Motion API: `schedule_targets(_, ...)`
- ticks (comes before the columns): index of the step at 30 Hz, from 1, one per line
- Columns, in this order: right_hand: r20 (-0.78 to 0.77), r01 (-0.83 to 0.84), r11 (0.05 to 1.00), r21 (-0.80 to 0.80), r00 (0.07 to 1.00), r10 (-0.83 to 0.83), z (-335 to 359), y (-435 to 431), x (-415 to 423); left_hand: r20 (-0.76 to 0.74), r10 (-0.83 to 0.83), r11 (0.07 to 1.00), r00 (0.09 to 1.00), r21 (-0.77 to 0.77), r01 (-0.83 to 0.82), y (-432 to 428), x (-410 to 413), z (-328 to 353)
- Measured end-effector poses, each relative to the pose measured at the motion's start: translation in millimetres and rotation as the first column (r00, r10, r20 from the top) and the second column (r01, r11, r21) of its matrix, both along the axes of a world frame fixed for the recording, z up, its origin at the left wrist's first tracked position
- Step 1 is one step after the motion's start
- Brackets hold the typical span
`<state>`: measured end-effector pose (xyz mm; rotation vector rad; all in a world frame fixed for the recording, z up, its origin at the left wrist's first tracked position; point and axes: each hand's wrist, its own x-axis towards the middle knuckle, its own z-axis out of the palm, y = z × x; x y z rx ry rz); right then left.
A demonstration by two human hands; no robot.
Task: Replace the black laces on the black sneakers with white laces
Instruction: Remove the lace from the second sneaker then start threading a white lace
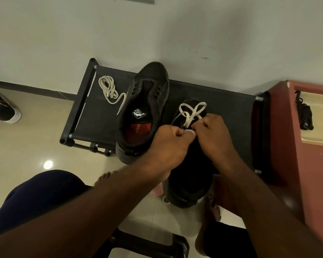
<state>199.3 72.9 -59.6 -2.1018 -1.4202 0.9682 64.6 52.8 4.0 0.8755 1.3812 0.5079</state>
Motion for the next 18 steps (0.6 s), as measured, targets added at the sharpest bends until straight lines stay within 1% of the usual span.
schedule_targets(1,0.002,-0.011,1.0,-0.006,1.0,0.011,-1.7,0.5,0.9,0.002,-0.02,0.997,1.0,0.071,0.019,0.5,-2.6,10.2)
schedule_targets(2,0.008,-0.027,1.0,-0.015,1.0,0.027,-4.4,1.0,1.6,0.003,-0.046,0.983,0.999,0.181,0.045,1.8,-5.5,20.2)
schedule_targets(4,0.008,-0.04,0.999,-0.019,0.999,0.04,-6.1,0.9,0.5,-0.034,-0.106,0.91,0.994,0.399,0.111,7.4,-10.1,39.6)
schedule_targets(5,0.009,-0.049,0.999,-0.014,0.999,0.049,-5.6,0.4,-0.5,-0.035,-0.129,0.879,0.991,0.458,0.131,11.6,-12.3,45.0)
schedule_targets(6,0.009,-0.054,0.999,-0.004,0.999,0.054,-3.8,-0.3,-0.1,0.022,-0.155,0.881,0.988,0.455,0.129,16.1,-14.0,46.0)
schedule_targets(7,0.01,-0.058,0.998,0.002,0.998,0.058,-1.6,-0.8,0.4,0.147,-0.172,0.914,0.974,0.394,0.102,19.7,-15.0,47.8)
schedule_targets(9,-0.011,-0.052,0.999,-0.005,0.999,0.052,8.1,-2.9,-1.1,0.433,-0.157,0.977,0.888,0.201,0.075,26.7,-16.1,48.1)
schedule_targets(10,-0.028,-0.034,0.999,-0.002,0.999,0.034,12.4,-4.8,-1.4,0.479,-0.129,0.988,0.868,0.132,0.074,28.6,-16.2,47.5)
schedule_targets(11,-0.05,-0.006,1.0,0.009,0.999,0.006,15.3,-7.0,-1.1,0.446,-0.11,0.992,0.888,0.103,0.072,29.6,-16.2,44.2)
schedule_targets(12,-0.063,0.026,1.0,0.018,0.998,-0.025,16.3,-8.2,-0.4,0.283,-0.136,0.986,0.949,0.137,0.1,30.2,-16.5,39.1)
schedule_targets(13,-0.068,0.042,0.999,0.022,0.997,-0.041,16.1,-8.7,1.2,0.016,-0.185,0.96,0.983,0.218,0.177,30.7,-16.0,34.1)
schedule_targets(14,-0.076,0.05,0.999,0.017,0.996,-0.049,15.4,-8.5,2.6,-0.283,-0.221,0.907,0.933,0.293,0.303,30.0,-15.9,28.5)
schedule_targets(15,-0.094,0.054,0.999,0.009,0.994,-0.053,16.1,-8.3,2.8,-0.526,-0.246,0.845,0.814,0.294,0.446,28.9,-14.8,25.3)
schedule_targets(16,-0.111,0.055,0.998,-0.005,0.992,-0.056,16.9,-8.1,3.0,-0.682,-0.292,0.799,0.67,0.211,0.563,27.2,-13.0,23.4)
schedule_targets(17,-0.118,0.058,0.998,-0.012,0.991,-0.059,17.7,-7.9,2.7,-0.765,-0.366,0.755,0.53,0.09,0.65,24.6,-11.0,21.8)
schedule_targets(18,-0.12,0.06,0.998,-0.018,0.991,-0.062,19.2,-7.7,1.9,-0.793,-0.45,0.701,0.41,-0.028,0.713,21.5,-8.5,21.1)
